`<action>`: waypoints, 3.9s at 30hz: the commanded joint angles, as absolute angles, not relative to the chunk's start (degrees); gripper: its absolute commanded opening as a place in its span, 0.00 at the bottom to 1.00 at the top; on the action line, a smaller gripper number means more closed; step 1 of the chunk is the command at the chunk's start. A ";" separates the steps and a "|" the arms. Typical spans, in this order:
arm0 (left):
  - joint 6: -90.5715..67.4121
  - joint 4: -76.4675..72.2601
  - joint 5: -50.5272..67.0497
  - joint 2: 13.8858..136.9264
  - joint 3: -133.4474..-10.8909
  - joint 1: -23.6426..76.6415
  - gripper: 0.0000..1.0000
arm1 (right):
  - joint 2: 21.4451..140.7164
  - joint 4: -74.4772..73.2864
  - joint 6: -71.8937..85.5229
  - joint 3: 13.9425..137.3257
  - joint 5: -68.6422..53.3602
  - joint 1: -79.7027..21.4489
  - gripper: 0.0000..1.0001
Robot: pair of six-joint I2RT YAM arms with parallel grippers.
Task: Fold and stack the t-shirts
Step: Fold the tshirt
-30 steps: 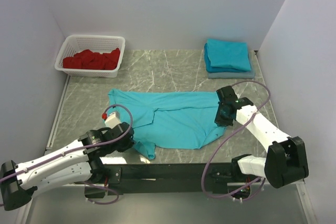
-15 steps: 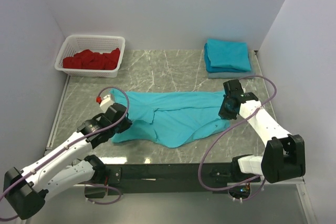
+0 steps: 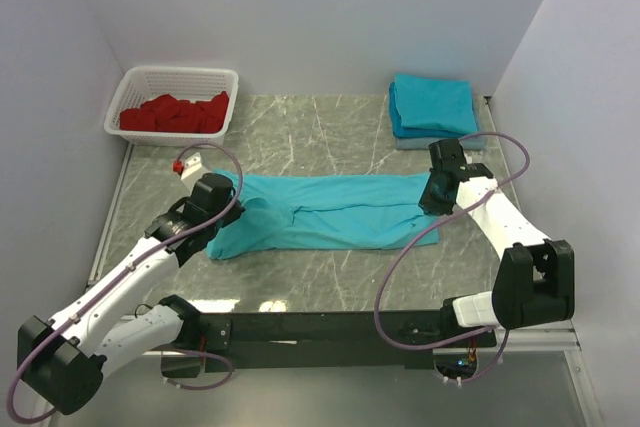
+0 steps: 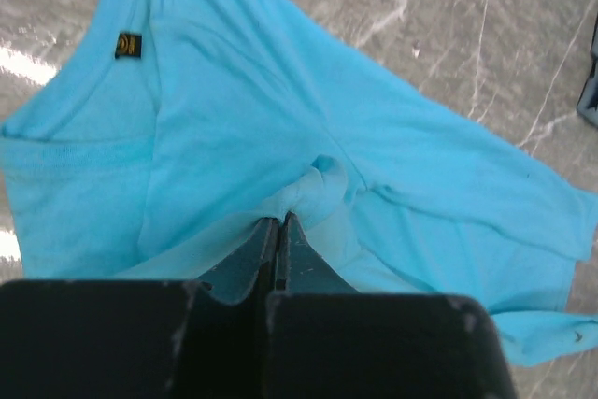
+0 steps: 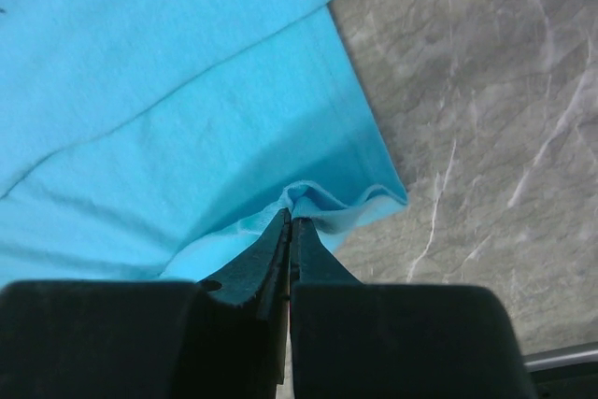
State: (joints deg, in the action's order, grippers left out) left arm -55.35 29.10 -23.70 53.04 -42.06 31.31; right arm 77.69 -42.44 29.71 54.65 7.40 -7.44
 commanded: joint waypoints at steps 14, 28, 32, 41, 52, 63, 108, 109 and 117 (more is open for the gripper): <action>-43.60 18.29 -20.49 57.57 -45.79 22.85 0.00 | 79.89 -40.61 29.36 58.88 12.48 -5.10 0.00; -38.94 5.02 -12.21 70.39 -44.48 17.49 0.00 | 88.14 -36.13 30.23 62.31 12.39 -3.87 0.04; -40.60 3.68 -13.45 80.49 -46.49 13.98 0.01 | 91.05 -35.16 31.11 63.98 13.18 -3.52 0.26; -42.98 6.85 -11.61 81.30 -52.21 10.90 0.82 | 88.33 -33.05 29.10 65.39 11.44 -4.22 0.77; -49.39 0.89 10.52 77.87 -39.30 12.13 0.99 | 94.03 -28.65 22.50 67.93 4.58 -13.17 0.80; -51.77 -15.73 16.26 98.95 -45.94 13.09 1.00 | 106.79 -26.55 25.57 71.12 1.06 -14.85 0.81; -36.48 -8.52 33.66 157.51 -140.01 16.44 1.00 | 81.22 -28.56 27.68 55.20 -8.53 -45.45 0.90; -35.34 -8.79 33.49 156.54 -139.92 16.44 1.00 | 79.47 -28.65 27.86 54.93 -7.39 -44.13 0.91; -30.59 -4.66 32.16 137.05 -132.21 16.87 1.00 | 71.28 -30.49 28.48 48.96 -4.23 -29.46 0.92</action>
State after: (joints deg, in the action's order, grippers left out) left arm -34.33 -3.09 31.14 151.89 -133.62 16.19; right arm 73.73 -28.51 27.66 51.27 -7.77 -33.19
